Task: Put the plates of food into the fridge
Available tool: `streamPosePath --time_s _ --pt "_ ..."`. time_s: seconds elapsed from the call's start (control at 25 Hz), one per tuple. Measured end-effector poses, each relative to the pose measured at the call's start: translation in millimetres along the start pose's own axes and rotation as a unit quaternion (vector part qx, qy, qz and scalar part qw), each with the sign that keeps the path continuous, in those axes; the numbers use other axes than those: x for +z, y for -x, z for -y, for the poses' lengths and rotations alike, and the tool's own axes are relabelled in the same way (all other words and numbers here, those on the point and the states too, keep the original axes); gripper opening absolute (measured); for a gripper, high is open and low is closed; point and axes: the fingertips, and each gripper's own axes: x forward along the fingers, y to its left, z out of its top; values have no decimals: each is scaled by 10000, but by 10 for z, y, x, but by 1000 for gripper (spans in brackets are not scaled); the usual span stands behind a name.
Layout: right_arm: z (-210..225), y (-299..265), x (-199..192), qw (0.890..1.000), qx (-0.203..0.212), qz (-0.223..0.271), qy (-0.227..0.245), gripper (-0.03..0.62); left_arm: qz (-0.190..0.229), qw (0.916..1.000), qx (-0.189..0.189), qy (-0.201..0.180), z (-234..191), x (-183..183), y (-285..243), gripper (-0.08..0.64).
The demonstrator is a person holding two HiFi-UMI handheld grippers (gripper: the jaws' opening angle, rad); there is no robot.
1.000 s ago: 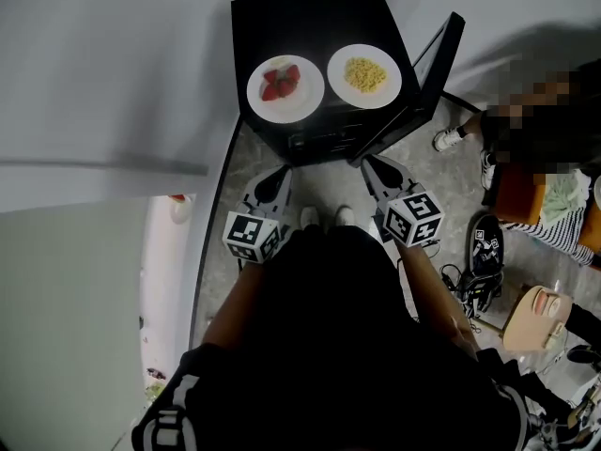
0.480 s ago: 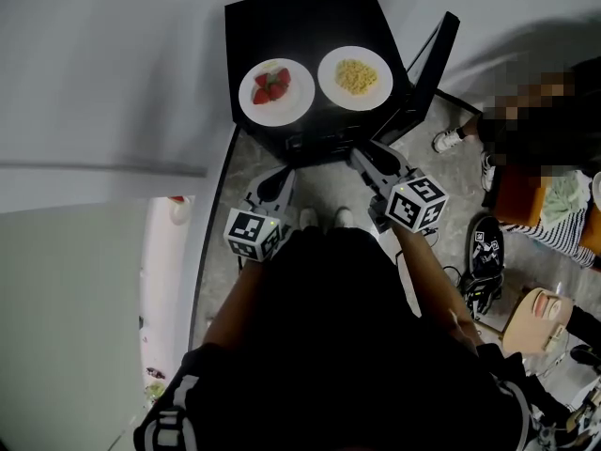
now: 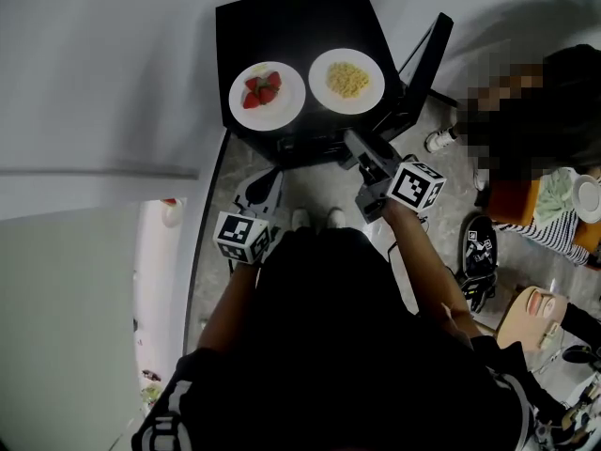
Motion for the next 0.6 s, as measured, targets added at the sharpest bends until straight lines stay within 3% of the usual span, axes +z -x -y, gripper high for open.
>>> streamPosePath --time_s 0.32,0.6 --pt "61 -148 296 9902 157 656 -1226 238 -67 9999 81 98 -50 -59 27 21" --pt "174 -199 371 9859 33 770 -1484 249 21 9997 125 229 -97 -9 32 21"
